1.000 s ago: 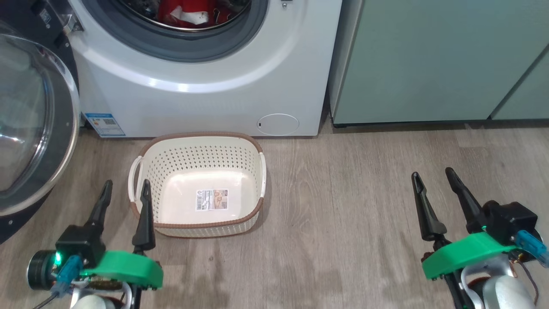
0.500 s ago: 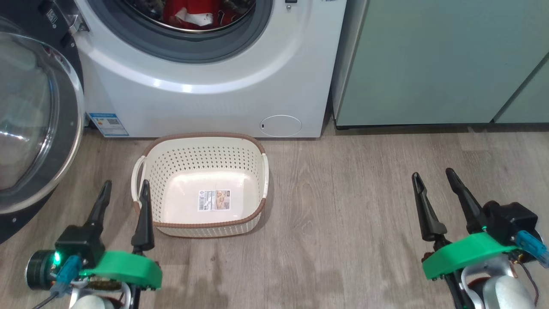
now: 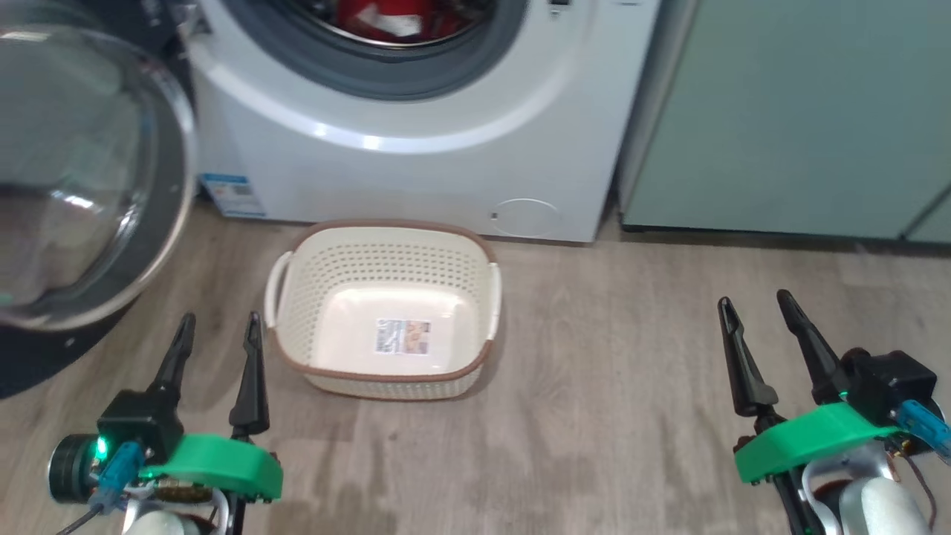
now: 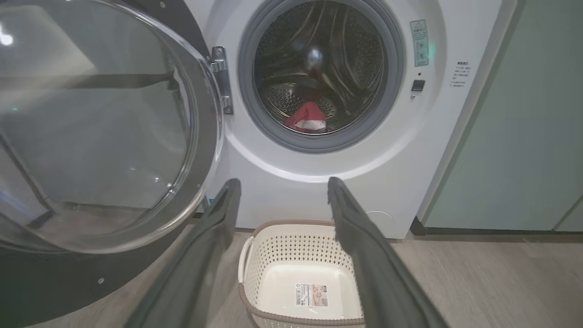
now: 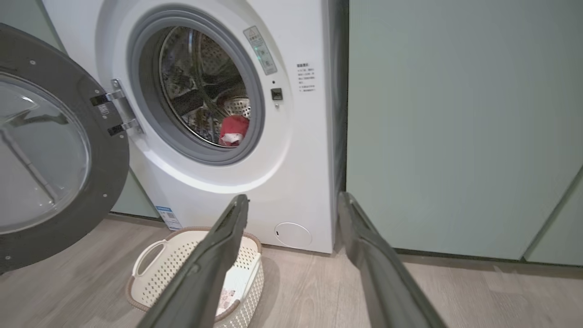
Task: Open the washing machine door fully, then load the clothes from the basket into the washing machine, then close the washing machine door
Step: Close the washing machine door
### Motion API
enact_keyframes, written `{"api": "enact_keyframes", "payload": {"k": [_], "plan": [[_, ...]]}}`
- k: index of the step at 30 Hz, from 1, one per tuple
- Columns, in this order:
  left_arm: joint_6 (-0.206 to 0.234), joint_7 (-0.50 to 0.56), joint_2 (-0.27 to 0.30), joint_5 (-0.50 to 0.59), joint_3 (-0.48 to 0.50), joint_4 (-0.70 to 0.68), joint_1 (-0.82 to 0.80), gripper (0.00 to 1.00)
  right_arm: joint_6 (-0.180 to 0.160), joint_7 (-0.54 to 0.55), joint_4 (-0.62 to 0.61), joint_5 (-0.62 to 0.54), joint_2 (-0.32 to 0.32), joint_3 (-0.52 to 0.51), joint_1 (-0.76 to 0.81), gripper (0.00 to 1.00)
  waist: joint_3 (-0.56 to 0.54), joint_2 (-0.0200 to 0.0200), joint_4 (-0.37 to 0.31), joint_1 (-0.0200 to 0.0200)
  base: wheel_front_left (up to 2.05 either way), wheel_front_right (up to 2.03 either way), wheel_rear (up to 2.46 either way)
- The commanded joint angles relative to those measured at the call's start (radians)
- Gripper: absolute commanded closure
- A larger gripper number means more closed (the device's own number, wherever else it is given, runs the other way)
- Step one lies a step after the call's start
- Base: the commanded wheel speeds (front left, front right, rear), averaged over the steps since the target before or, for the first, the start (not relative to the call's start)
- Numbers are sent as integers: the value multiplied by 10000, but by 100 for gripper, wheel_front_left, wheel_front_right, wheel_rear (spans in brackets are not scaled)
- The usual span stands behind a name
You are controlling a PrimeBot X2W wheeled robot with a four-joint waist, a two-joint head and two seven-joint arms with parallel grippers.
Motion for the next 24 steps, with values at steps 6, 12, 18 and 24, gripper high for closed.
{"api": "enact_keyframes", "payload": {"k": [6,12,18,24], "plan": [[134,-150,118,-84,506,-239,-552,0,0,44,-530,41,-35,320,-213,0,-5,-1,1189,0,0,0,0],[207,-220,34,-116,556,-276,-500,0,0,94,-496,81,-35,423,-242,0,-82,-1,2169,0,0,0,0],[274,-266,-45,-160,595,-287,-391,0,0,154,-484,59,-35,494,-247,0,-174,-1,2928,0,0,0,0],[280,-303,-67,-195,640,-287,-305,0,0,214,-487,63,-35,516,-216,0,-246,-1,3347,0,0,0,0]]}}
